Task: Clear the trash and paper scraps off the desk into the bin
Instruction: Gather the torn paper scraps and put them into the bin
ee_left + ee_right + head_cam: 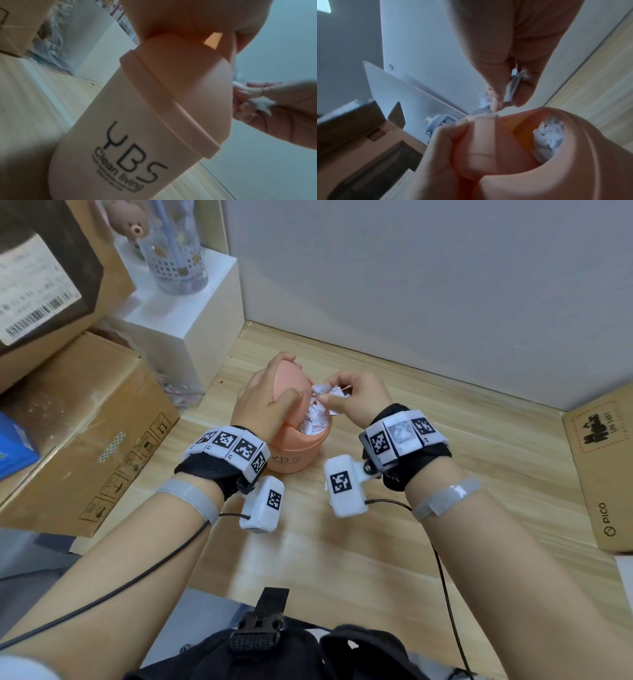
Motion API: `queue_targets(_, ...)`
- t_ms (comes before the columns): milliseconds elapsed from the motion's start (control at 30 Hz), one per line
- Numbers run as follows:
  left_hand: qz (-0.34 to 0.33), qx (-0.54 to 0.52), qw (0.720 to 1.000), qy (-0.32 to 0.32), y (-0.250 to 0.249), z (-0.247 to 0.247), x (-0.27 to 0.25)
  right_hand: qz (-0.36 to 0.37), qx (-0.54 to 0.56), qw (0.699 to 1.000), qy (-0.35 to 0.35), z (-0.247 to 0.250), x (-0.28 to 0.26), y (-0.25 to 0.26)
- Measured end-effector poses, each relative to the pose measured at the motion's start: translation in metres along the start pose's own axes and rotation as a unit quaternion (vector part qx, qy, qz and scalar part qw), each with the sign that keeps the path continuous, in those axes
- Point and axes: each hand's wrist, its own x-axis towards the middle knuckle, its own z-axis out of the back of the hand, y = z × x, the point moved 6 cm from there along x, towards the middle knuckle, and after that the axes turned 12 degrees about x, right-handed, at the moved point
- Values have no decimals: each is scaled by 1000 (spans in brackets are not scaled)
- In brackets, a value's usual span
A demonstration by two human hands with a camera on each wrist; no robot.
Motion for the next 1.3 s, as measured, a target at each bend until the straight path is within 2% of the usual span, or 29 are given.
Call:
queue_targets(133, 0, 7, 1000, 0, -3, 2, 0, -10, -124, 992, 20, -11, 2, 13)
queue_targets(333, -10, 13, 1000, 4, -1, 1, 0, -52, -65, 995, 61, -11, 0, 8)
queue_targets(533, -9, 11, 1000, 0, 0, 1, 0, -18, -69, 995, 64, 6, -11, 9)
queue_targets(633, -11, 10, 1000, -4, -1, 2, 1, -45, -82, 994, 53, 18, -23, -20)
queue_targets(767, -15, 3, 1000, -5, 0, 1, 1, -157, -155, 973, 73, 21, -44, -100)
queue_targets(833, -21, 0, 1000, -9, 1, 1, 1, -190, -191, 960, 74, 15, -59, -131)
queue_targets(1000, -23, -3, 1000, -16, 3, 0, 2, -140, -156, 974, 79, -12, -70, -162)
queue_targets(1133, -21, -17, 999, -27, 5, -2, 3, -107, -115, 987, 14, -24, -58, -167)
queue_targets(1300, -29, -14, 999, -34, 6, 0, 4, -85, -53, 995, -29, -26, -47, -158)
